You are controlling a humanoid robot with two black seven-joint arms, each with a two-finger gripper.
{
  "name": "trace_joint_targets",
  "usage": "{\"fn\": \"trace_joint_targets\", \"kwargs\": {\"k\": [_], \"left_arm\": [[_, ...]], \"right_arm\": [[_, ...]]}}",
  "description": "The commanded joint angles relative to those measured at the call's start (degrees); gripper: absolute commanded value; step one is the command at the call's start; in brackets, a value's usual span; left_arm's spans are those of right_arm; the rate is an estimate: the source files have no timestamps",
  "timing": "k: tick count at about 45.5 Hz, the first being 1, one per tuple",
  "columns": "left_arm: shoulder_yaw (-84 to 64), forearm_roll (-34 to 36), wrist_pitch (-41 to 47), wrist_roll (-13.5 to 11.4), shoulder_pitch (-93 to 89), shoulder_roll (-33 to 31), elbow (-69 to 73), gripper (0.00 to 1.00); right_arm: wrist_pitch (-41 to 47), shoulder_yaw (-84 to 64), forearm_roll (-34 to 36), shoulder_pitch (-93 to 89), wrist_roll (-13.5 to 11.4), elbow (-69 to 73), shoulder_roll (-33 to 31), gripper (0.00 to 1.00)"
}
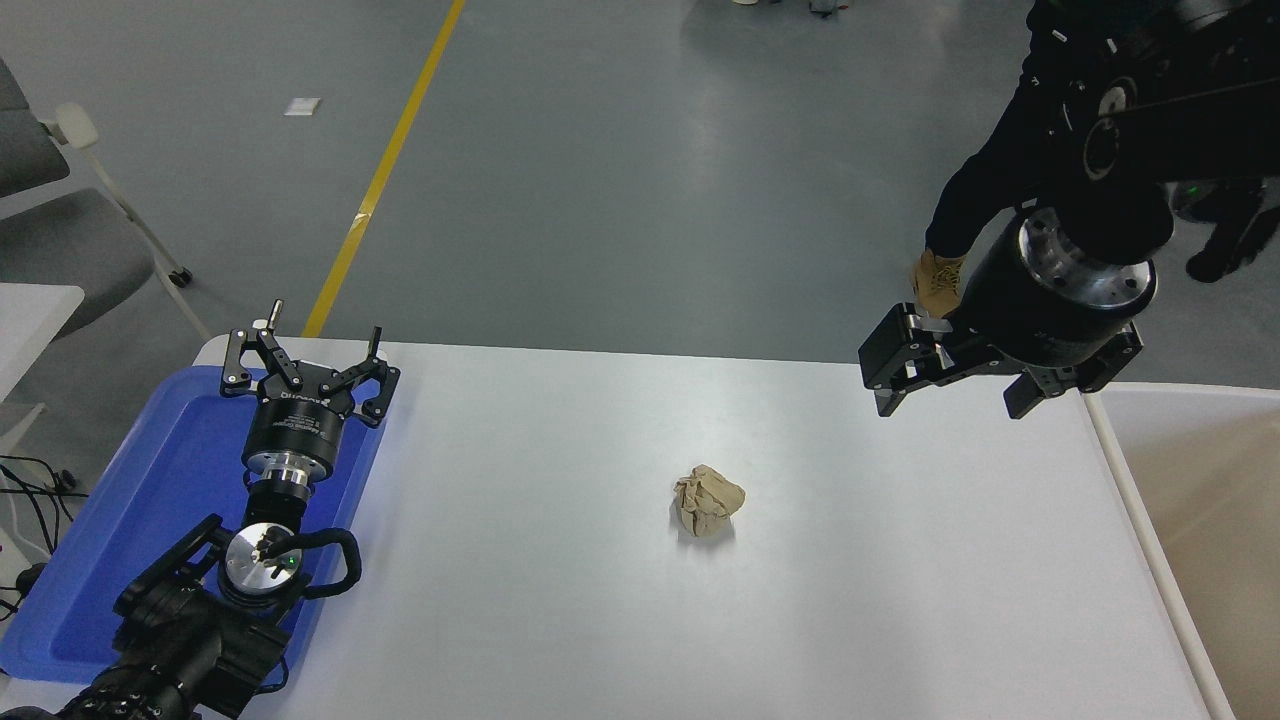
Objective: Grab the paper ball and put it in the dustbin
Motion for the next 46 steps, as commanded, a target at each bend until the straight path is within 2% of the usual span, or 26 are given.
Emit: {"fn": "trace_joint_targets", "kwargs": {"k": [1, 19, 28, 46], "left_arm": [[0.0, 0.0, 0.09, 0.0, 0.0, -0.01, 0.0, 1.0], [0.0, 0.0, 0.09, 0.0, 0.0, -0.01, 0.0, 1.0], [0.0, 0.0, 0.09, 0.0, 0.0, -0.01, 0.0, 1.0], [0.0, 0.0, 0.18, 0.0, 0.0, -0.01, 0.0, 1.0]], "right_arm": [[-0.06, 0.27, -0.04, 0.15, 0.0, -0.06, 0.05, 1.0], [-0.93, 1.68, -0.74, -2.31, 0.0, -0.94, -0.03, 1.0], [-1.11, 5.01, -5.13, -5.56, 0.0, -2.52, -0.3, 1.0], [-1.11, 8.97, -5.05, -3.37, 0.0, -1.3, -0.12, 1.0]]}}
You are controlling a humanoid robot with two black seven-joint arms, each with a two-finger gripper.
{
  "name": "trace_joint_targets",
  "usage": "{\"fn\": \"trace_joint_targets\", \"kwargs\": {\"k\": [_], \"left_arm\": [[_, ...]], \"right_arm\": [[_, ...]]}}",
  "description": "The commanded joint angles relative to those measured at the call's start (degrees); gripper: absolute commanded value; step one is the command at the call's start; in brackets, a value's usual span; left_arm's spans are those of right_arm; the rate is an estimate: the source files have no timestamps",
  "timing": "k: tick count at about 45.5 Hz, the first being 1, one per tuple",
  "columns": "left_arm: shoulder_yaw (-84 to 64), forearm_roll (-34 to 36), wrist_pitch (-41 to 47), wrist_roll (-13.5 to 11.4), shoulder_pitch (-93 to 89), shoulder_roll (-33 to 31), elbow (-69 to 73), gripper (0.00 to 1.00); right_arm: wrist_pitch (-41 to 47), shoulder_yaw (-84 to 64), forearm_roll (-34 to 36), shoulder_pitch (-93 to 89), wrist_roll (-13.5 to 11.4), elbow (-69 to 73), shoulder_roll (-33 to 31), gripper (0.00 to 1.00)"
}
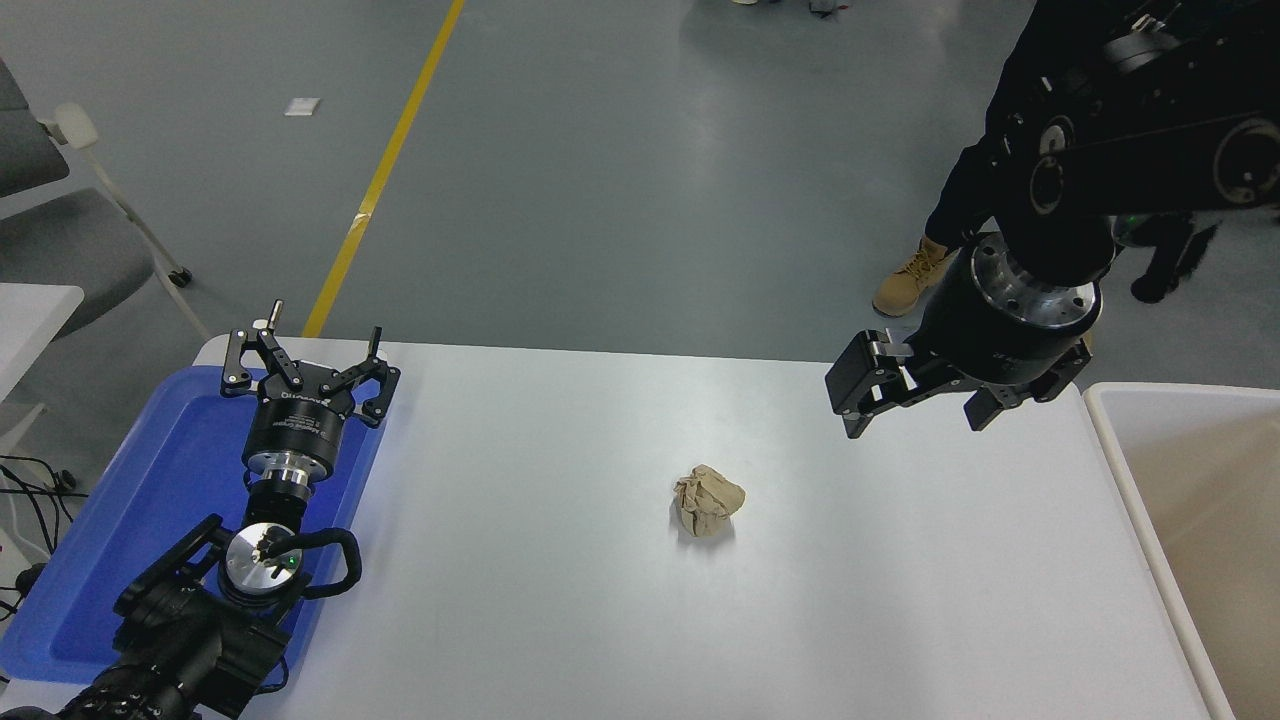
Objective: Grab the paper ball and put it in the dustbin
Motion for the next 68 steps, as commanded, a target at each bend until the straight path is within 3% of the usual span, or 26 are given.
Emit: {"fn": "trace_joint_targets", "kwargs": {"k": [1, 18, 28, 46, 68], "left_arm": [[0.0, 0.0, 0.08, 0.0, 0.01, 0.0, 0.0, 1.0], [0.0, 0.0, 0.08, 0.0, 0.01, 0.0, 0.0, 1.0], [0.0, 0.0, -0.01, 0.0, 0.01, 0.0, 0.0, 1.0], [0.09, 0.0, -0.01, 0.0, 0.01, 0.0, 0.0, 1.0], [0.09, 0.09, -0.09, 0.18, 0.01, 0.09, 0.0, 1.0]], "right_arm": [[-0.09, 1.85, -0.24, 1.46, 0.0, 0.87, -0.1, 1.0], [-0.44, 0.79, -0.16, 5.68, 0.0, 5.26, -4.49, 1.0], [-6.5, -1.41, -0.33, 4.9, 0.0, 5.26, -5.02, 1.0], [-24.43, 3.6, 0.72, -9.51, 0.09, 0.61, 4.55, 1.0], [-29.53, 12.13, 0.46, -32.89, 0.26, -15.29, 5.43, 1.0]]}}
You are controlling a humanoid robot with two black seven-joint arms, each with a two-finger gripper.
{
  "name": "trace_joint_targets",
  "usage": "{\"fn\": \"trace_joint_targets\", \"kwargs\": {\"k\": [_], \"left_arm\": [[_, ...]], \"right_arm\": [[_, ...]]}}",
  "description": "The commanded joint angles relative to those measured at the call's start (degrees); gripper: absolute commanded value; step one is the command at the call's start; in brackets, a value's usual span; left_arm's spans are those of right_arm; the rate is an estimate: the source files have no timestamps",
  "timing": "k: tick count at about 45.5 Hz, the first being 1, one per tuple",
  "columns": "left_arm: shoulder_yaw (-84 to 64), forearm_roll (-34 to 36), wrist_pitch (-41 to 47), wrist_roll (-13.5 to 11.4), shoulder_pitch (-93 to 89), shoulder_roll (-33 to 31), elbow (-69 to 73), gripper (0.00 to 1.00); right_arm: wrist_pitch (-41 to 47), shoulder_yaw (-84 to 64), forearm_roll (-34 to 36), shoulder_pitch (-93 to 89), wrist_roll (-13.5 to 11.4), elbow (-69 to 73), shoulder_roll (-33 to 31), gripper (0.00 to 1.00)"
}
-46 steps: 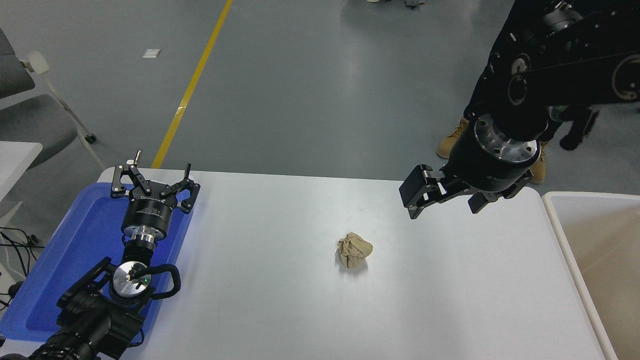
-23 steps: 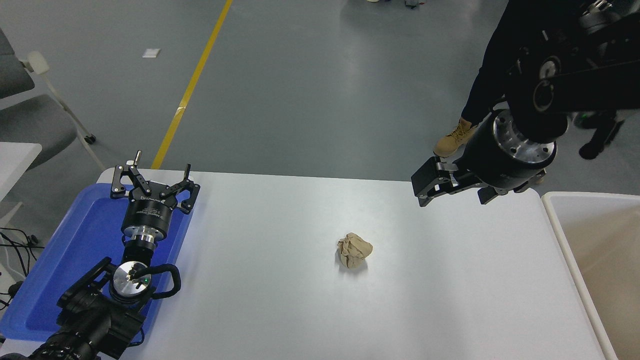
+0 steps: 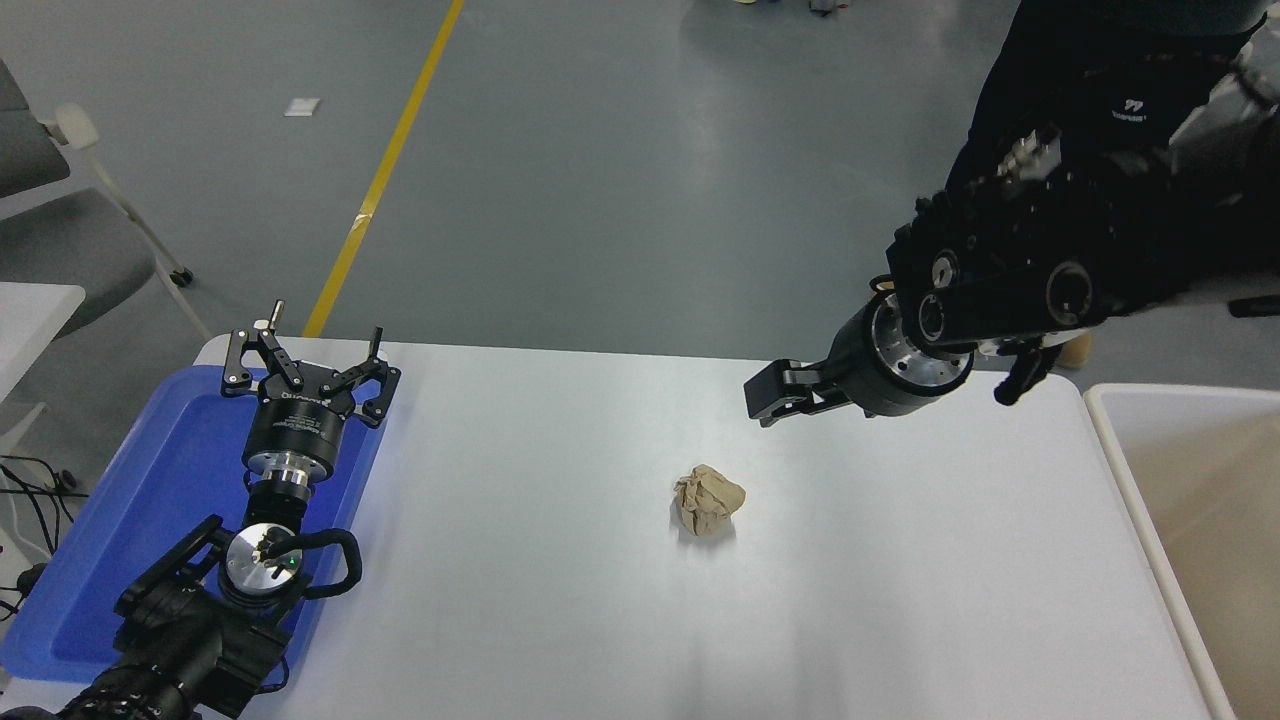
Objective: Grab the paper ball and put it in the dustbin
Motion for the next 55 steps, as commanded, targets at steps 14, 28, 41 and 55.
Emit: {"fn": "trace_joint_targets", "kwargs": {"k": [14, 28, 41, 55], "left_arm": [[0.01, 0.02, -0.01, 0.04, -0.03, -0.01, 0.04, 1.0], [0.01, 0.02, -0.01, 0.04, -0.03, -0.01, -0.05, 1.0], [0.01, 0.02, -0.1, 0.04, -0.03, -0.01, -0.05, 1.0], [0.01, 0.02, -0.1, 0.04, -0.03, -0.01, -0.05, 1.0]], "right_arm": [[-2.37, 7.61, -1.11, -22.54, 0.02, -17.8, 0.74, 1.0], [-2.28, 9.54, -1.38, -31.51, 0.02, -30.19, 0.74, 1.0], [-2.37, 11.74, -2.6, -36.69, 0.28, -36.26, 0.74, 0.99], [-2.37, 14.73, -7.0, -41.27, 1.43, -37.94, 0.74, 0.99]]}}
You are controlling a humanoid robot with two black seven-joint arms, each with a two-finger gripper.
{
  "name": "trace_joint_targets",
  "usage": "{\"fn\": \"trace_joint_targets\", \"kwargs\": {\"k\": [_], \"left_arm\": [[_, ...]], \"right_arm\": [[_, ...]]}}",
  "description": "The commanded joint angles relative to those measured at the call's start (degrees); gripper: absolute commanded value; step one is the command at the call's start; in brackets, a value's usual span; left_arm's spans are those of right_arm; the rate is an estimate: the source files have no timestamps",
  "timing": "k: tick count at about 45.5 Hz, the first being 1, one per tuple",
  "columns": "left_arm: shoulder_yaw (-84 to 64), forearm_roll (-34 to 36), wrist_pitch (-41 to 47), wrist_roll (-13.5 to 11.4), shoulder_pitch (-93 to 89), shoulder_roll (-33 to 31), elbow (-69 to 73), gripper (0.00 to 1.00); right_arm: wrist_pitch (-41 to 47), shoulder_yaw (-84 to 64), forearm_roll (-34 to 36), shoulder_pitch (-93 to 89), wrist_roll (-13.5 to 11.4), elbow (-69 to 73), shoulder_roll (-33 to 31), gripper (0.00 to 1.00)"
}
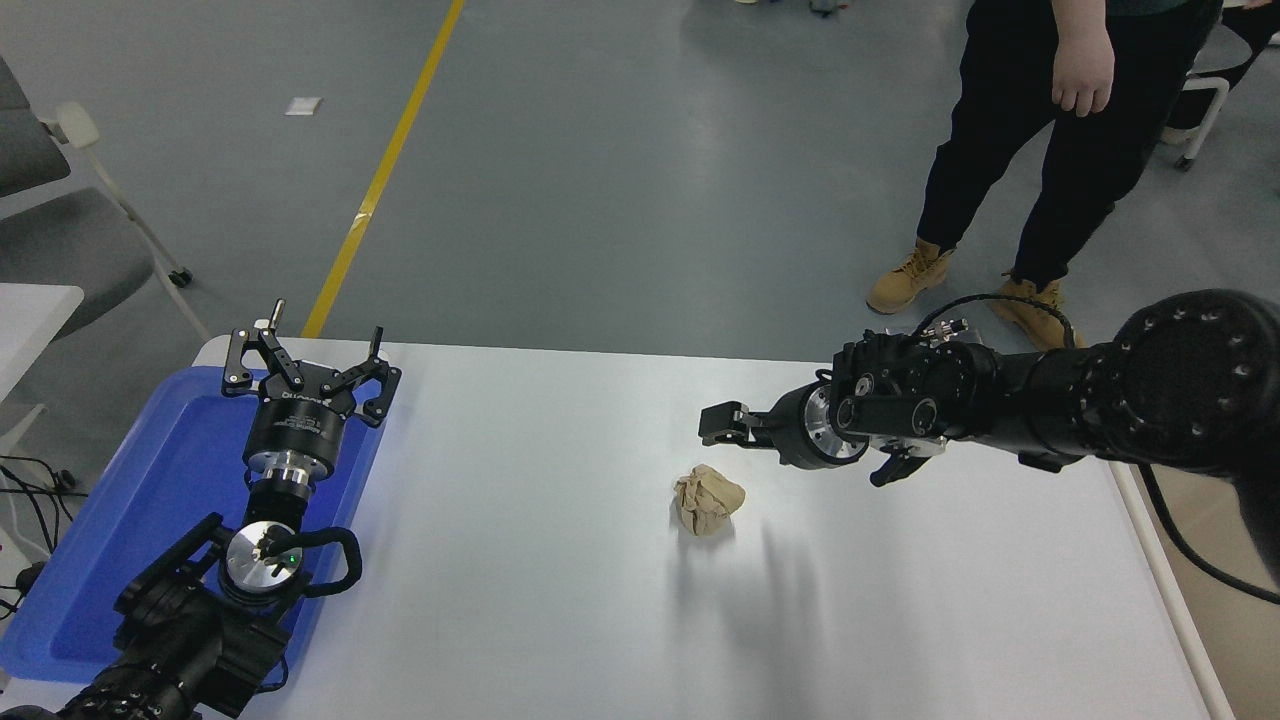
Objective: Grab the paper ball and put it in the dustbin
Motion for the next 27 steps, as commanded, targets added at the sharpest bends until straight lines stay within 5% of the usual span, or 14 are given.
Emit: {"fn": "trace_joint_targets", "kwargs": {"k": [1, 27], "left_arm": [[0.0, 0.0, -0.01, 0.0, 0.0, 0.0, 0.0, 1.0], [0.09, -0.09, 0.08, -0.09, 0.0, 0.0, 0.0, 1.0]], "right_arm": [[-0.02, 3.25, -2.37, -3.8, 0.54, -1.93, 0.0, 0.99], [-0.11, 9.94, -7.55, -7.93, 0.63, -2.19, 0.0, 0.98]]}}
